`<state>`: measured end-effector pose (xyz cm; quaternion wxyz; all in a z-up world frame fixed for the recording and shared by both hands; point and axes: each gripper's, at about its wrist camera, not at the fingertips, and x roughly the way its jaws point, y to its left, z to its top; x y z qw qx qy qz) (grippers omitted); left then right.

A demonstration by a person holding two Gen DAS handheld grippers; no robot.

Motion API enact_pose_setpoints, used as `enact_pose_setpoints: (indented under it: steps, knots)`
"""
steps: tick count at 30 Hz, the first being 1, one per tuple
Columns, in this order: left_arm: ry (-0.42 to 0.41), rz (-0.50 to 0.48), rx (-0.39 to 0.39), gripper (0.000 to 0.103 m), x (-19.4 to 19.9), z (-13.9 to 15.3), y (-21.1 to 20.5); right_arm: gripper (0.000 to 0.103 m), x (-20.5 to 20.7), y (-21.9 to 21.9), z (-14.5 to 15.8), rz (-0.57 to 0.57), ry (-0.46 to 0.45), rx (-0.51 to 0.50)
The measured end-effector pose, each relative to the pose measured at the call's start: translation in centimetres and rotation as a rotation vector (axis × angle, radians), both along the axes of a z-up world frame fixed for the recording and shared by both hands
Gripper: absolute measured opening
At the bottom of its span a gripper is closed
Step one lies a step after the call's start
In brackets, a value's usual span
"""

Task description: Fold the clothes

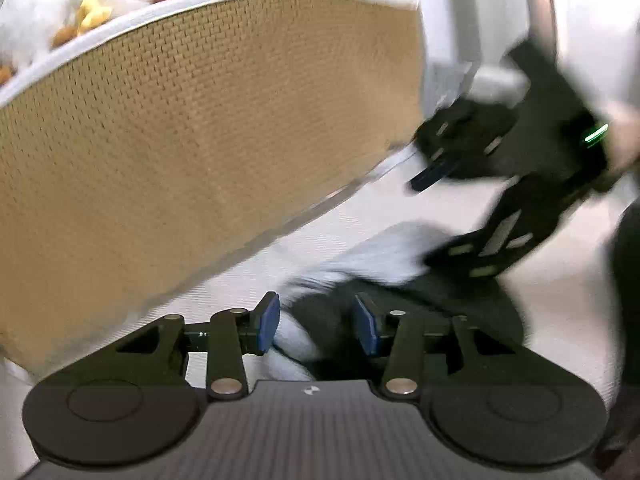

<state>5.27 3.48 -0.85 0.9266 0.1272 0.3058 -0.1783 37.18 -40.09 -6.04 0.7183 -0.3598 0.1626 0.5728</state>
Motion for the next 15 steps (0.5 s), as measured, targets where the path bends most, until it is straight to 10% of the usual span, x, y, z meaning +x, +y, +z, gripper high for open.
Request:
enact_pose_setpoints:
  steps: [1,3,10,15]
  knots:
    - [0.01,-0.018,-0.039,0.045,-0.7,-0.1,0.1,0.058,0.4,-0.2,-0.3,-0.028,0.03,0.045]
    - [0.033,-0.048,-0.043,0.041,-1.8,-1.2,-0.8,0.003,0.8,-0.3,-1.0,-0.103,0.046,0.11]
    - [0.058,-0.03,0.025,0.037,-2.9,-5.5,-2.9,0.002,-0.2,-1.3,0.0,-0.167,0.158,0.219]
    - [0.035,0.007,0.06,0.035,-2.5,-5.9,-3.2,0.003,-6.4,-5.8,0.9,0.034,0.163,0.224]
